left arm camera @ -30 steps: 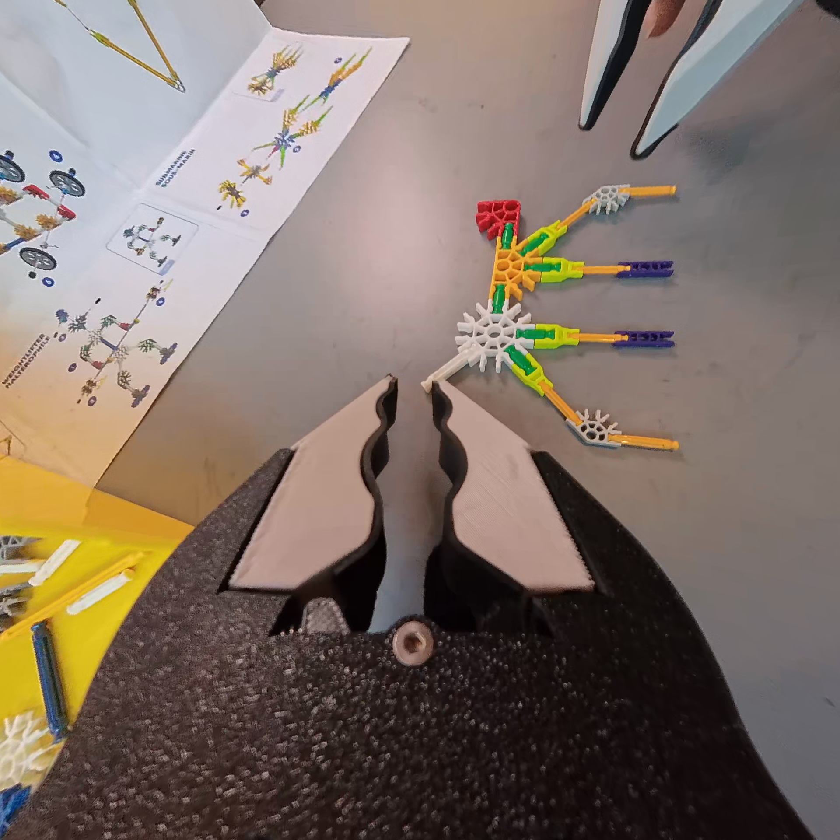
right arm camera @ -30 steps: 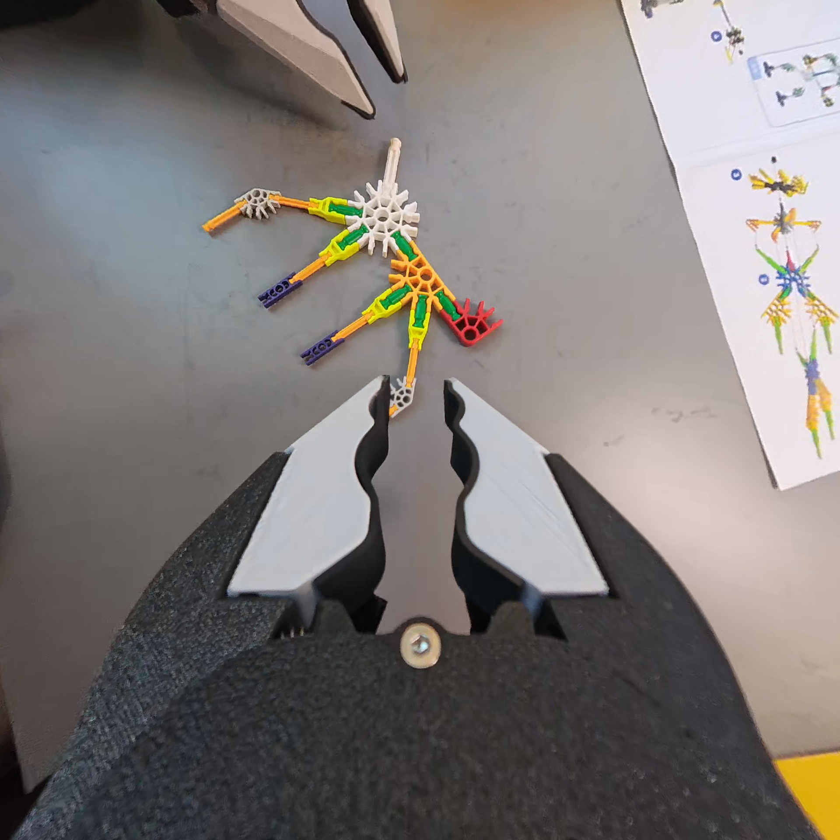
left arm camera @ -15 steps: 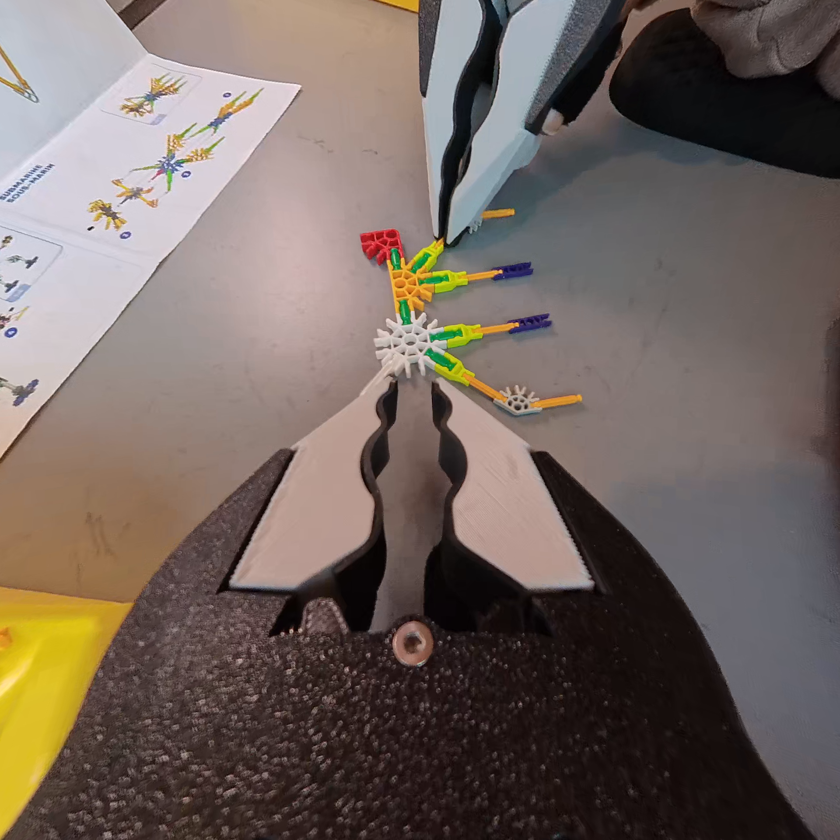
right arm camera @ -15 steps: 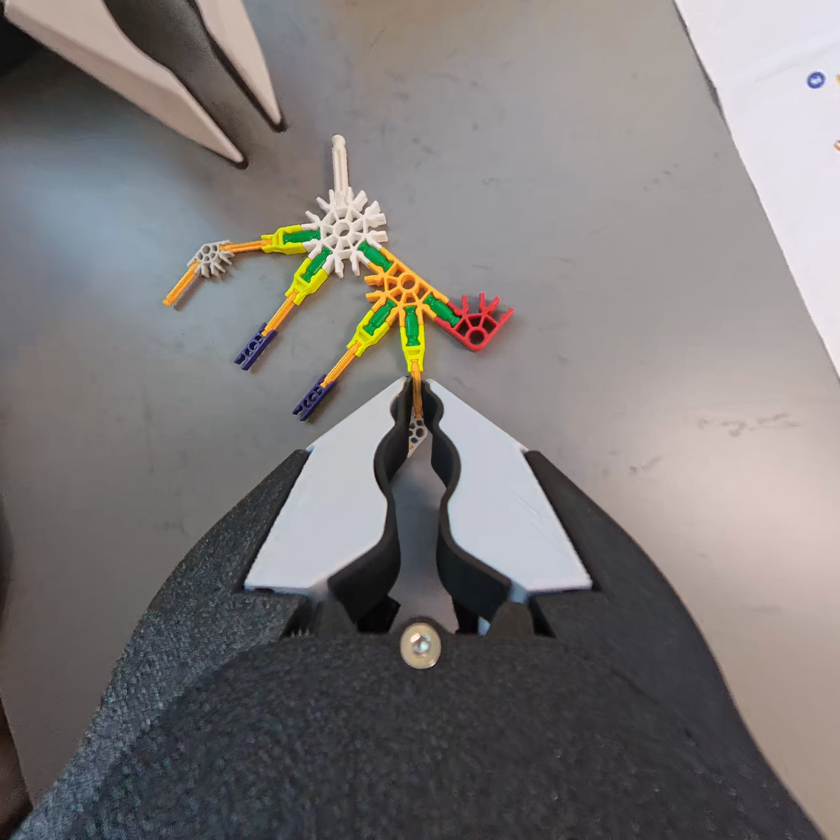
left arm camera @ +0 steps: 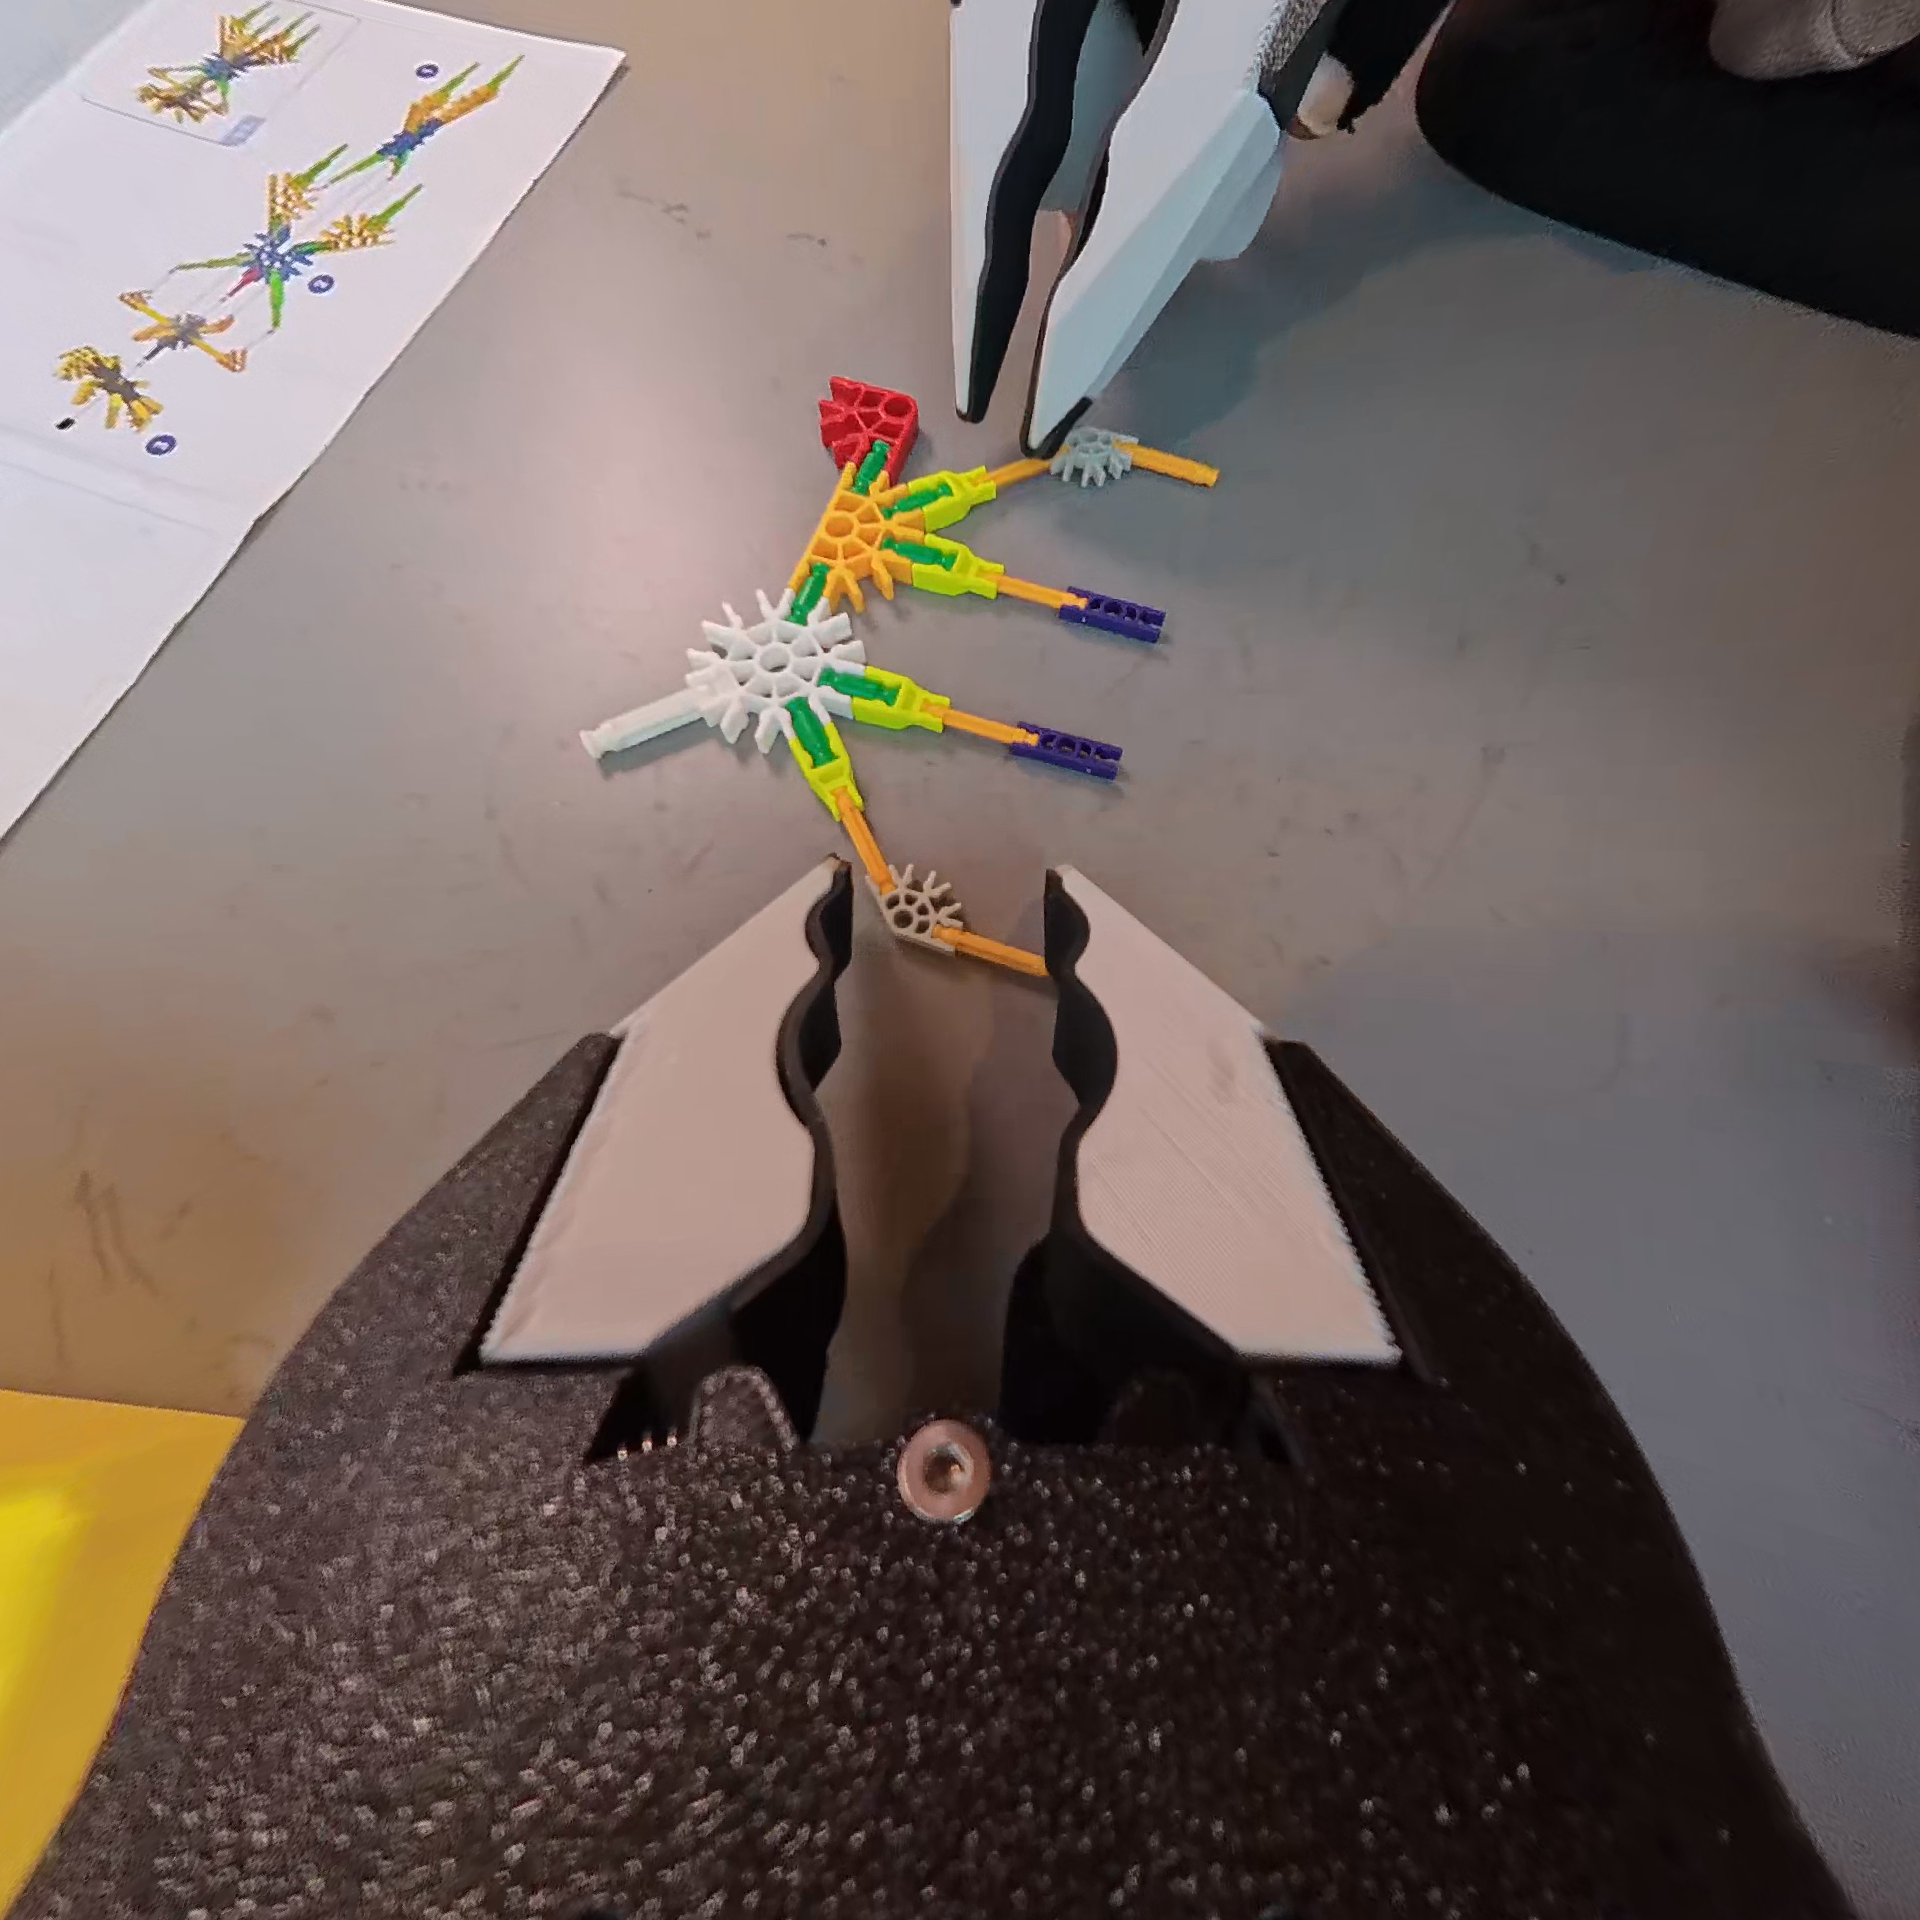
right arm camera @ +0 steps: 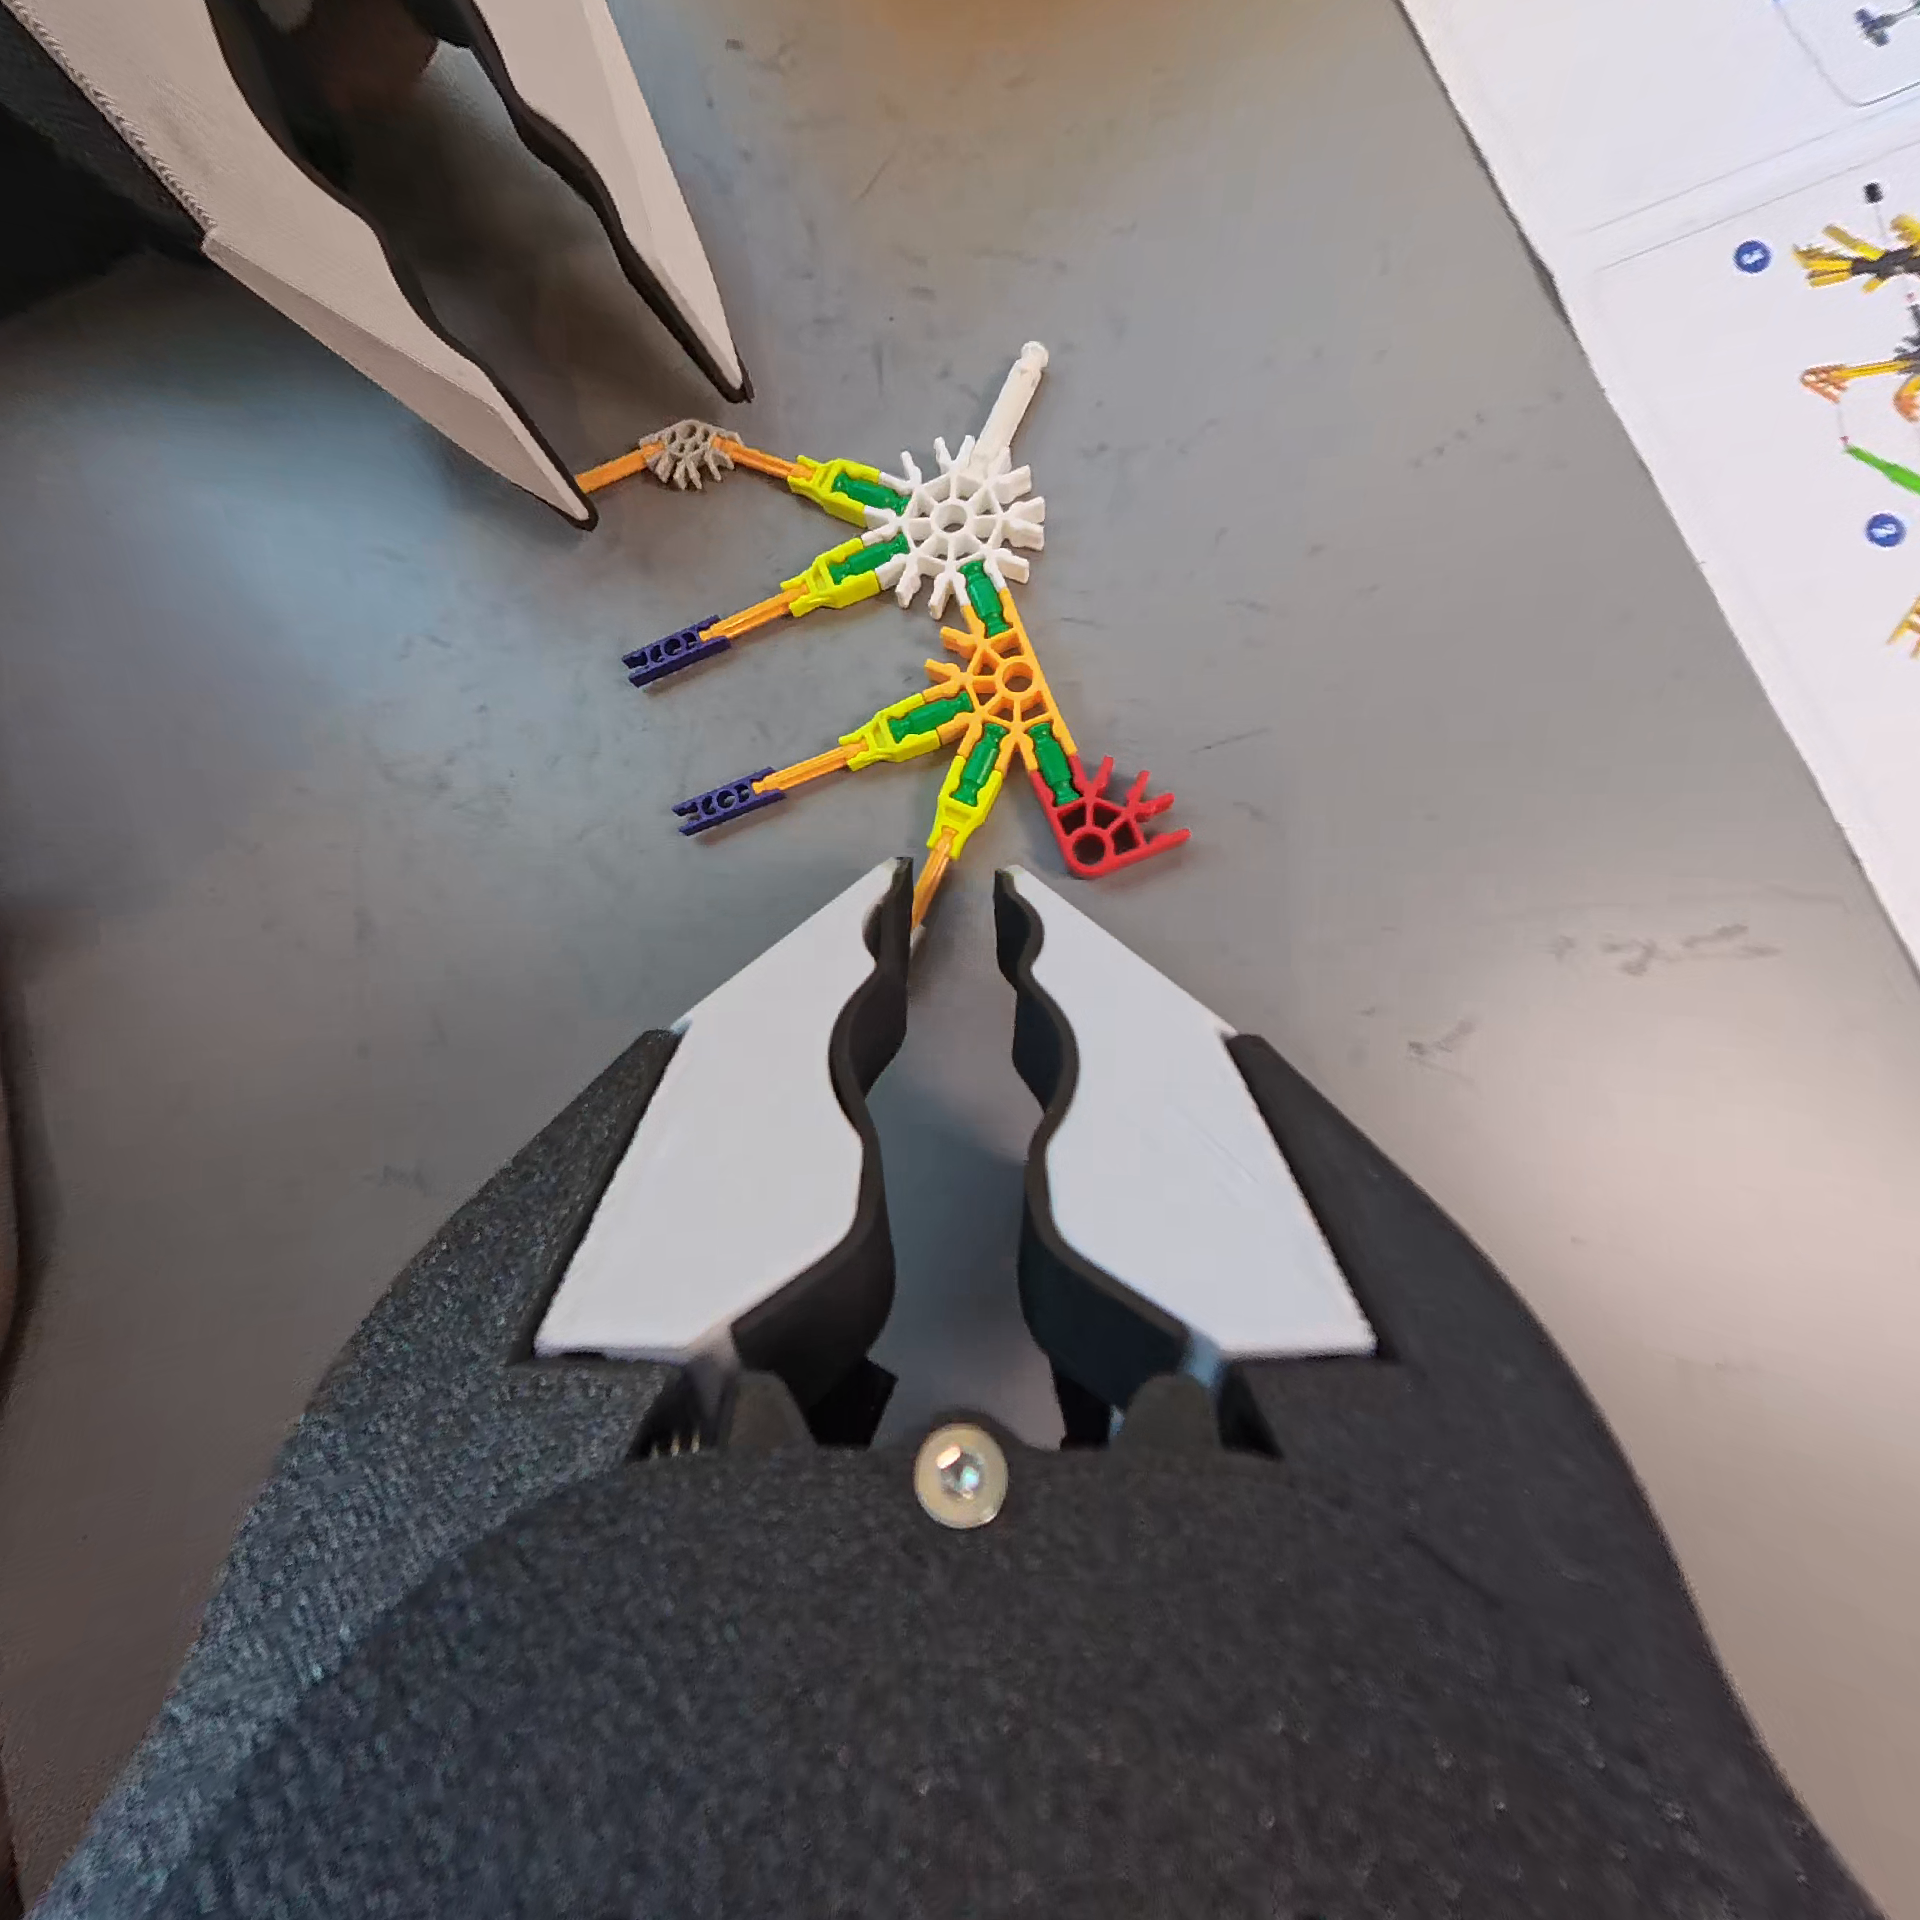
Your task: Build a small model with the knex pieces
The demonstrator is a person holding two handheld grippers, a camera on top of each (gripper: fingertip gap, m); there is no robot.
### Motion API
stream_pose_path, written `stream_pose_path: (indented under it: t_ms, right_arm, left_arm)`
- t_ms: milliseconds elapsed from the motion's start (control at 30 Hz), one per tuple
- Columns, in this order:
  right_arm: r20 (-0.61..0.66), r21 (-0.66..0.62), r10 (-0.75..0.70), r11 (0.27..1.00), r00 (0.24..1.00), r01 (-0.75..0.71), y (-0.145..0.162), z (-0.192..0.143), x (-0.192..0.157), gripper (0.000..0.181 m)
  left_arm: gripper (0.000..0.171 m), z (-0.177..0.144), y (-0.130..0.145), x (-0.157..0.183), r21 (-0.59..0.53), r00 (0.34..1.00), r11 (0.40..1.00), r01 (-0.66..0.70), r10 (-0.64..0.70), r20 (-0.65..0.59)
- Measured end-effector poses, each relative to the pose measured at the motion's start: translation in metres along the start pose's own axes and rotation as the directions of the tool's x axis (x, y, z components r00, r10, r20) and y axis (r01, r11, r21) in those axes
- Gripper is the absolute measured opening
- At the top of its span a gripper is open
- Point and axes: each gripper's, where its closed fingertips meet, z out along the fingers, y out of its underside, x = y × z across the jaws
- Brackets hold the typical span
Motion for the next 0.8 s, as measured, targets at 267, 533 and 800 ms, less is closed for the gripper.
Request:
stream_pose_path:
  t_ms: [267, 533, 800]
  right_arm:
    - [-0.174, 0.066, -0.083, 0.993, 0.981, 0.096, -0.01, -0.013, 0.03, 0.019]
    - [-0.189, 0.033, -0.095, 0.994, 0.977, 0.103, -0.001, -0.007, 0.037, 0.023]
    - [-0.211, 0.029, -0.135, 0.989, 0.968, 0.144, -0.003, 0.002, 0.037, 0.018]
  left_arm:
    - [0.04, -0.007, 0.003, -0.006, -0.001, 0.997, 0.997, 0.072, -0.072, -0.022]
    - [0.038, -0.005, 0.012, 0.002, -0.05, 0.996, 0.997, 0.054, -0.058, -0.073]
    - [0.033, -0.006, 0.012, 0.004, -0.048, 0.995, 0.998, 0.049, -0.053, -0.087]
